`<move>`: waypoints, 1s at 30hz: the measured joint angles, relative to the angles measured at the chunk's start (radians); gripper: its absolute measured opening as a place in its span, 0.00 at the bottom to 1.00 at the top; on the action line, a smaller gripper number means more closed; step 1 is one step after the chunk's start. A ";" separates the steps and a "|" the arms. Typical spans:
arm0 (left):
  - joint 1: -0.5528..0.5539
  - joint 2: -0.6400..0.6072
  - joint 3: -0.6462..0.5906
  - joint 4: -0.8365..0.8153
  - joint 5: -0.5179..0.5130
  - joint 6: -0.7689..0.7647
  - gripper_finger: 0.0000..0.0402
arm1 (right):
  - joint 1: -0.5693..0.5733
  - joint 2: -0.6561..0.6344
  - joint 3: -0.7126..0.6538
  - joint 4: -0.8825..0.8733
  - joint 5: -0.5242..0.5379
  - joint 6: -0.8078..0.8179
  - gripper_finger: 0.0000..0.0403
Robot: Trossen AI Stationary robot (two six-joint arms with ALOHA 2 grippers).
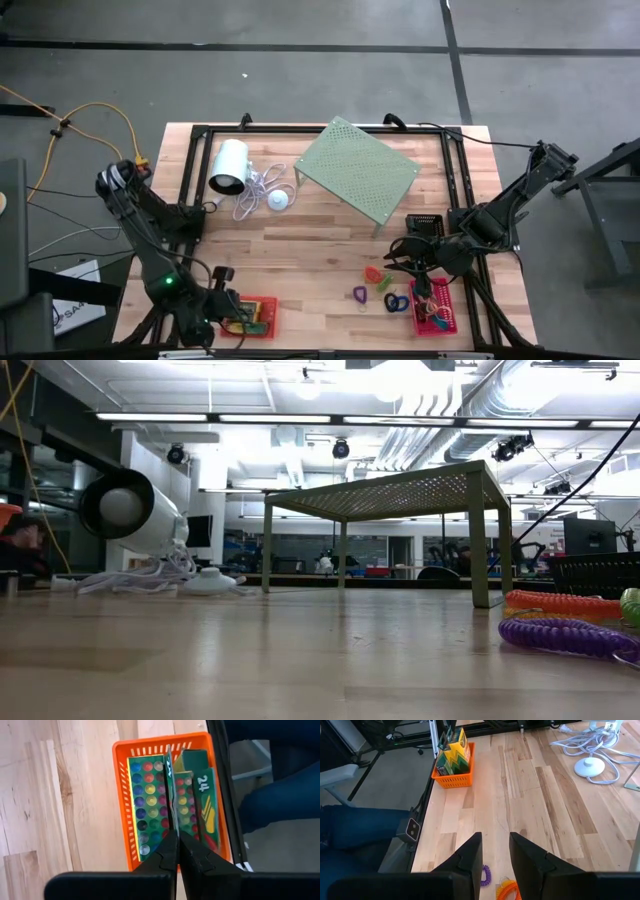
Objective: Pick & Place Office Desk Supplies
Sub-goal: Put the crayon box into the orange bin
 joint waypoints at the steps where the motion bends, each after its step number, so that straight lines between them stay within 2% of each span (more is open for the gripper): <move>1: 0.000 0.008 0.000 0.000 0.000 -0.002 0.00 | 0.000 0.000 0.000 0.000 0.000 0.000 0.21; 19: 0.000 0.052 -0.001 0.001 0.000 -0.065 0.01 | 0.000 0.000 0.000 0.000 0.000 0.000 0.21; 30: -0.002 0.053 -0.001 0.026 -0.003 -0.072 0.15 | 0.000 0.000 0.000 0.000 0.000 0.000 0.21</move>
